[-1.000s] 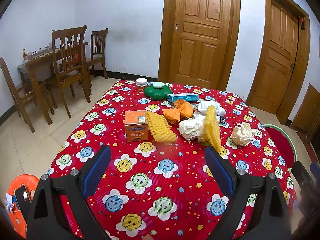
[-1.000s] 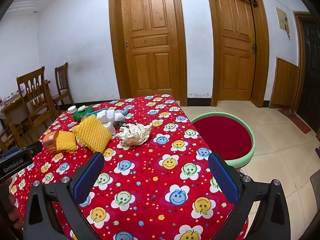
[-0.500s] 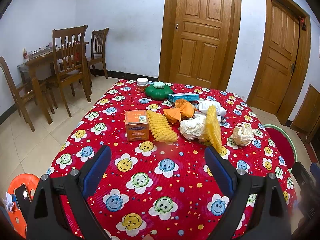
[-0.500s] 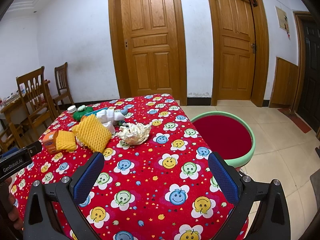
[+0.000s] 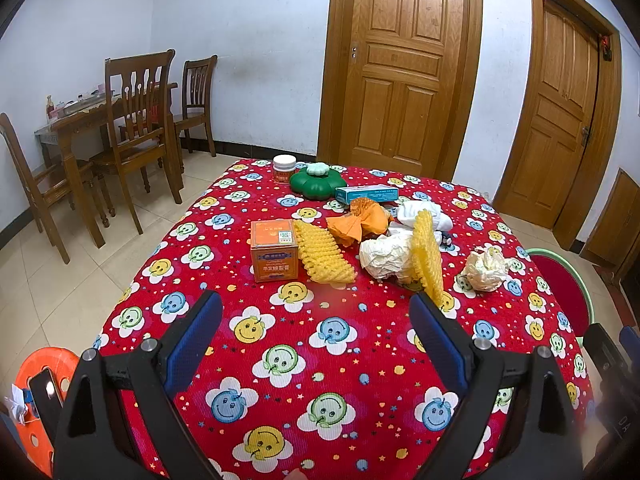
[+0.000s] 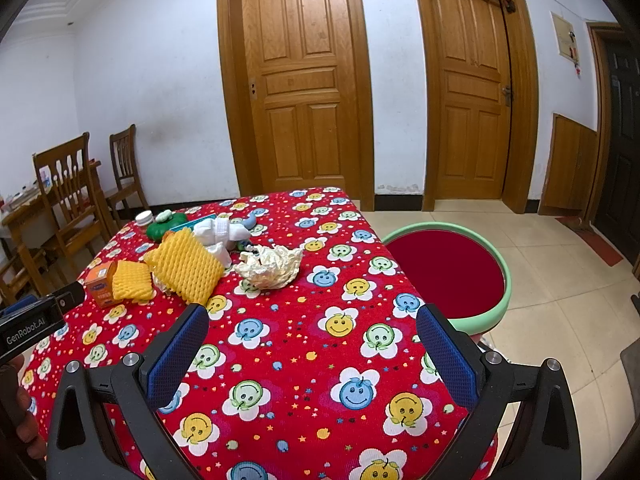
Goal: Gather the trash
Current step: 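Grasp the crumpled white paper with right while left grasps the orange box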
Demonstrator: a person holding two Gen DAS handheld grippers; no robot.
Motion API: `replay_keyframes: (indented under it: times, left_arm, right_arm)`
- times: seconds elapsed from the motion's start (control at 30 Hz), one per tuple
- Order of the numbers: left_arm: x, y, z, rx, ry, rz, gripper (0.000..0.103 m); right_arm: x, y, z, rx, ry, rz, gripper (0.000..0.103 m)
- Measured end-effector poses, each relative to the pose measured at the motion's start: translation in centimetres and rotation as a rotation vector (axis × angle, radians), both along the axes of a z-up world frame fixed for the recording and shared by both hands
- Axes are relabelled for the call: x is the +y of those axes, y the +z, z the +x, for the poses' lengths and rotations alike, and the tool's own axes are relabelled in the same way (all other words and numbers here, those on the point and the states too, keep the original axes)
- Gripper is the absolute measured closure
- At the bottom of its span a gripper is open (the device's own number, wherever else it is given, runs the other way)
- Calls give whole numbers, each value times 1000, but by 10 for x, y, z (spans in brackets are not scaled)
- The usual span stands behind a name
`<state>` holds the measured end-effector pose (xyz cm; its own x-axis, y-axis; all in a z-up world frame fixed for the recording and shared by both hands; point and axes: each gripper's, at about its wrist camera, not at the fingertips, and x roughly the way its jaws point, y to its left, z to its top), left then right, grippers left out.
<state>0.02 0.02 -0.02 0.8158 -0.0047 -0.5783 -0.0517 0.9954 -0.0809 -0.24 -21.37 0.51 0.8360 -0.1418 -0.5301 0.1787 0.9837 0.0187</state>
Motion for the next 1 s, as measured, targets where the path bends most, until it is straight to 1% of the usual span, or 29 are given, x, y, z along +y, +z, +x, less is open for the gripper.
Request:
replay_keyframes:
  times: [0.2,0.37,0.57,0.77,0.83,0.9,1.0]
  left_arm:
    - [0,0,0,1,-2,-1,9]
    - [3,-1,6,4,0,0,9]
    - [21,-1,26,23,15,-6,9]
    - [41,-8,53,76,35,-11,9]
    - [47,-12,64,98,43,-6,9]
    - [52,-16,75,123,49,-2,9]
    - [59,-22,87,143,50,-19,9]
  right_arm:
    - [0,-2,0,0,16,9,0]
    - [-1,0,3,-21,43,22,0]
    - [-6,0,25,-3,64,46,0]
    - [-9,-8,56,54,91,107,0]
    - [-10,-13,69,94,96,138,0]
    - [-10,-19,81,131,94,149,0]
    - [-7,-28,98,183,106,142,0]
